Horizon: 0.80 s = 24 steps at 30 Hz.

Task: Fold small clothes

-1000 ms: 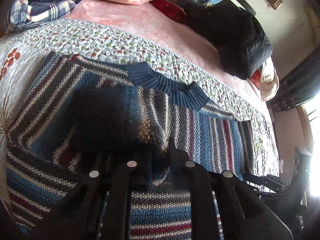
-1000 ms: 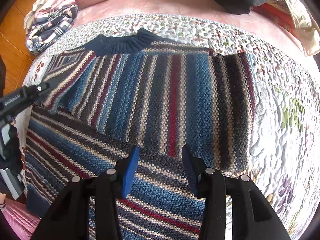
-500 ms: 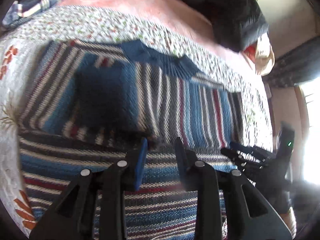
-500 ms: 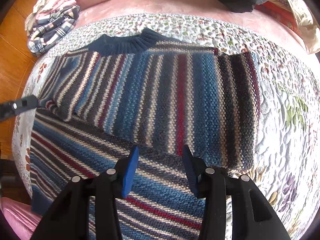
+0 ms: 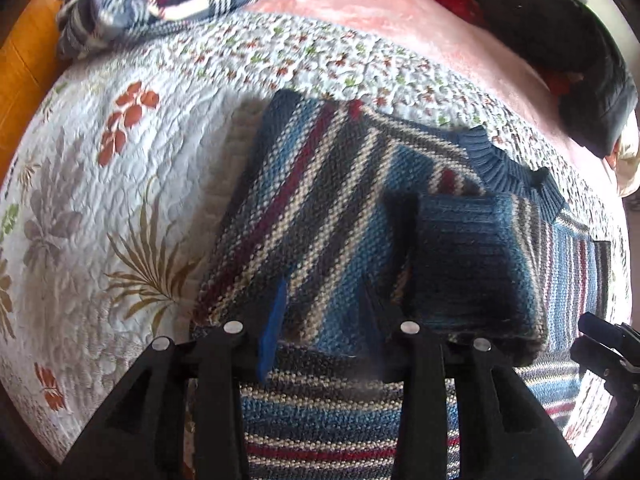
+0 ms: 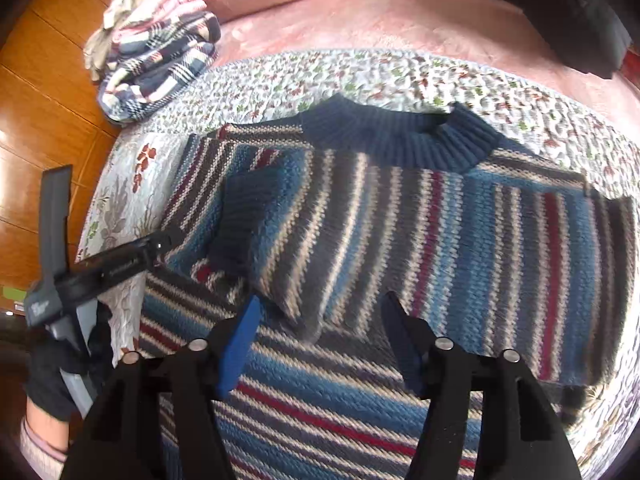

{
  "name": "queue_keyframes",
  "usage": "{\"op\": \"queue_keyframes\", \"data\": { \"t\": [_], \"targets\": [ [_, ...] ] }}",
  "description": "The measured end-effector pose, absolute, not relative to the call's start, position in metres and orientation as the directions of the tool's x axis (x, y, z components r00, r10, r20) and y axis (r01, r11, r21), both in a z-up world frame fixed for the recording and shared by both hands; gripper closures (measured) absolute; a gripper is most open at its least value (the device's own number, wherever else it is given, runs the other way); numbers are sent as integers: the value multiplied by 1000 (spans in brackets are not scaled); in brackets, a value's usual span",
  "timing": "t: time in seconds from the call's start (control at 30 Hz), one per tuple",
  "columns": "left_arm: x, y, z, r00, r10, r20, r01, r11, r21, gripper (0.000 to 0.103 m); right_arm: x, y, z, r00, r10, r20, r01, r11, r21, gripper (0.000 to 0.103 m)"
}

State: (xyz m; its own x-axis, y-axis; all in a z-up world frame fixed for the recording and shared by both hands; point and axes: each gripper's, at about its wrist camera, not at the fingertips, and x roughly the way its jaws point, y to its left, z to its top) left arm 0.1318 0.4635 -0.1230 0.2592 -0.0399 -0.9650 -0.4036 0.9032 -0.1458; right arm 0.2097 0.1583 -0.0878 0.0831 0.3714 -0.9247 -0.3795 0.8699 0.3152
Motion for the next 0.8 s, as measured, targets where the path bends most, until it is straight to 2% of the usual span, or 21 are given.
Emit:
{"op": "queue_keyframes", "data": {
  "t": [0.1,0.17,0.23,0.33,0.53,0.67,0.77,0.8],
  "targets": [
    [129,465,-138,244,-59,-968,-407,900,-158,67,216,179,-103,75,312,-947,-389,884,260,39],
    [127,463,-140,248,-58,-967,-401,903,-157,66,218,189,-113,57,280,-958,-396,887,236,44],
    [128,464,-139,252,-67,-965,-402,900,-167,64,219,193,-120,33,287,-957,-397,883,251,77],
    [127,466,-135,270,-77,-960,-408,894,-187,64,219,188,-111,52,323,-945,-391,877,279,91],
    [125,461,-120,321,-89,-943,-385,897,-215,64,217,148,-80,122,392,-912,-359,874,328,92],
    [128,442,-130,281,-82,-956,-336,925,-178,64,227,126,-98,90,353,-931,-305,900,312,91],
    [134,430,-138,253,-29,-967,-291,951,-104,61,230,121,-113,55,315,-947,-283,915,288,85],
    [135,428,-139,251,-17,-968,-279,956,-89,60,229,119,-114,59,294,-954,-286,921,266,78]
  ]
}}
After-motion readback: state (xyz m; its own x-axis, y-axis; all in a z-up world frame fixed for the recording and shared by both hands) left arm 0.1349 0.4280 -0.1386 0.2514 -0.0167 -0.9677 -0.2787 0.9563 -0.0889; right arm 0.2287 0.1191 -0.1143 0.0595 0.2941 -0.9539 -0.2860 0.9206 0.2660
